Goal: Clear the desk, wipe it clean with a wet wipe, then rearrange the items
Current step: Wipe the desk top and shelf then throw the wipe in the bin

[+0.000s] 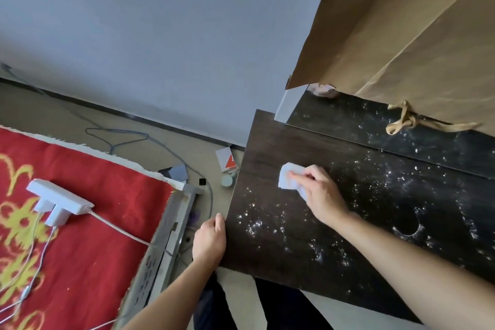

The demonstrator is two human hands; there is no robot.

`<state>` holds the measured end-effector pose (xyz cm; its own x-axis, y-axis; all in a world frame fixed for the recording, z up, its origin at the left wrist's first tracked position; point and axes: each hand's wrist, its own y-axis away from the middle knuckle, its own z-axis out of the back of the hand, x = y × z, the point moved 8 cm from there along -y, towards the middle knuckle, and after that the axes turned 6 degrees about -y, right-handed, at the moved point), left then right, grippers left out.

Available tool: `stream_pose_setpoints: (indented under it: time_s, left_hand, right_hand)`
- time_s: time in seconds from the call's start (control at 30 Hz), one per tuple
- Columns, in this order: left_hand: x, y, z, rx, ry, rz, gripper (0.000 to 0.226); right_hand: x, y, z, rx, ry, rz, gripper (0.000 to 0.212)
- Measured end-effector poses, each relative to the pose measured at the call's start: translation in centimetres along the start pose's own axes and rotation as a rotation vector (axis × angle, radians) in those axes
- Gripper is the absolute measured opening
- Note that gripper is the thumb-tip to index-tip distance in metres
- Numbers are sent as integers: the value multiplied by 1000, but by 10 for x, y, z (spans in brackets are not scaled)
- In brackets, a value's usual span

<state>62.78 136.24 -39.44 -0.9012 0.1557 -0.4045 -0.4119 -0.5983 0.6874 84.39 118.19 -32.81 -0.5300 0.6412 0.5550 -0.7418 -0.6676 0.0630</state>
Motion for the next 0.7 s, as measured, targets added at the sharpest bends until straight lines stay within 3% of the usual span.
stream_pose_setpoints:
  time_s: [0.07, 0.13, 0.3, 0.4, 0.47, 0.57, 0.7]
  left_hand:
    - [-6, -10, 1, 111, -38, -60, 49]
    - [-17, -19, 3, 204, -23, -117, 52]
    - [-76, -45, 13, 252, -58, -331, 66]
    - [-96, -58, 11, 305, -120, -412, 68]
    - [-99, -63, 11, 378, -123, -417, 64]
    - [-98, -63, 11, 516, -72, -319, 53]
    - [-97, -69, 8, 576, -90, -265, 49]
  right_hand:
    - [-28, -11, 17, -188, 16, -141, 37]
    - [-20, -8, 10, -229, 12, -234, 41]
    - [57, 74, -43, -60, -58, -83, 50]
    - [73, 151, -58, 41, -85, -127, 32]
    - [71, 180, -53, 70, -111, -169, 36]
    - [51, 153, -29, -77, -160, -299, 39]
    - [33, 67, -28, -325, -77, -560, 40]
